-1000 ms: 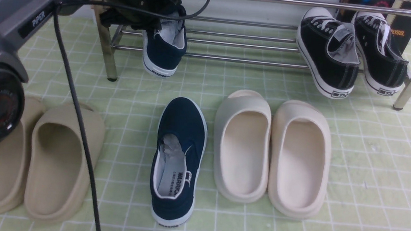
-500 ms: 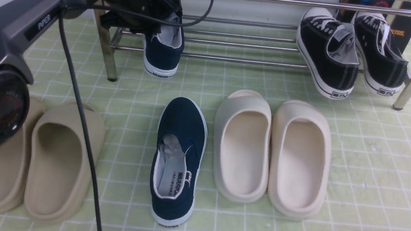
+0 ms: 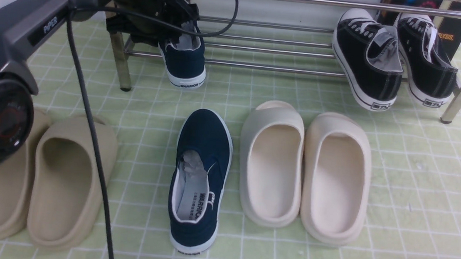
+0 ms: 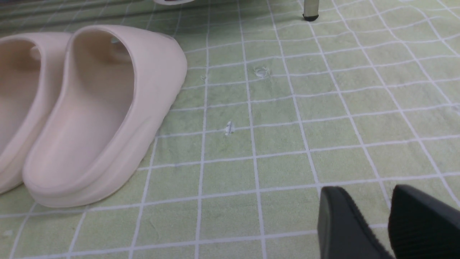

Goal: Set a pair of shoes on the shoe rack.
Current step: Use the left arm to put a shoe into the shoe rack

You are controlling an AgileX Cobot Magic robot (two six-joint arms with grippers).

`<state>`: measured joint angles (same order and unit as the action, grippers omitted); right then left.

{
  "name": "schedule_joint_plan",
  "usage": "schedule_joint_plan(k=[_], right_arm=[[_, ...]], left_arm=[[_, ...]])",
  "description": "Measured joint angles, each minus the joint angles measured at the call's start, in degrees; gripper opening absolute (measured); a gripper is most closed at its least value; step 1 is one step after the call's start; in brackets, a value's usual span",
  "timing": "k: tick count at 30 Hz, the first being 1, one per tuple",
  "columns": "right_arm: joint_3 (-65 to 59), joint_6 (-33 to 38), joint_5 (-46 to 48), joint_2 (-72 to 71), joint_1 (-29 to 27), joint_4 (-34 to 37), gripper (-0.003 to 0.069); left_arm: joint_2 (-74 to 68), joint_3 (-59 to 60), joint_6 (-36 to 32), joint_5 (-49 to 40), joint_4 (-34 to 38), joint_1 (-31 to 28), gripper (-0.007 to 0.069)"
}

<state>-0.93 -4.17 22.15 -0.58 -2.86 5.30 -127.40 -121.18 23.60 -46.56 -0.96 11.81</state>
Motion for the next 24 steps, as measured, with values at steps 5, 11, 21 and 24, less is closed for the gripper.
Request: schedule_joint_plan(k=[5, 11, 21, 24], right_arm=[[0.00, 0.00, 0.00, 0.00, 0.00, 0.00, 0.0239], [0.00, 0.00, 0.00, 0.00, 0.00, 0.00, 0.0239], [0.00, 0.00, 0.00, 0.00, 0.00, 0.00, 0.0239], [0.00, 0.00, 0.00, 0.00, 0.00, 0.00, 0.0239]], left_arm=[[0.00, -0.07, -0.52, -0.23, -0.46, 0.05, 0.0059], [0.33, -0.08, -9.47, -1.41, 0.96, -0.17, 0.0027], [0.66, -0.08, -13.74, 0.88, 4.37, -0.59, 0.0027], [0.59, -0.08, -15.24, 1.02, 4.18, -0.63, 0.0027]])
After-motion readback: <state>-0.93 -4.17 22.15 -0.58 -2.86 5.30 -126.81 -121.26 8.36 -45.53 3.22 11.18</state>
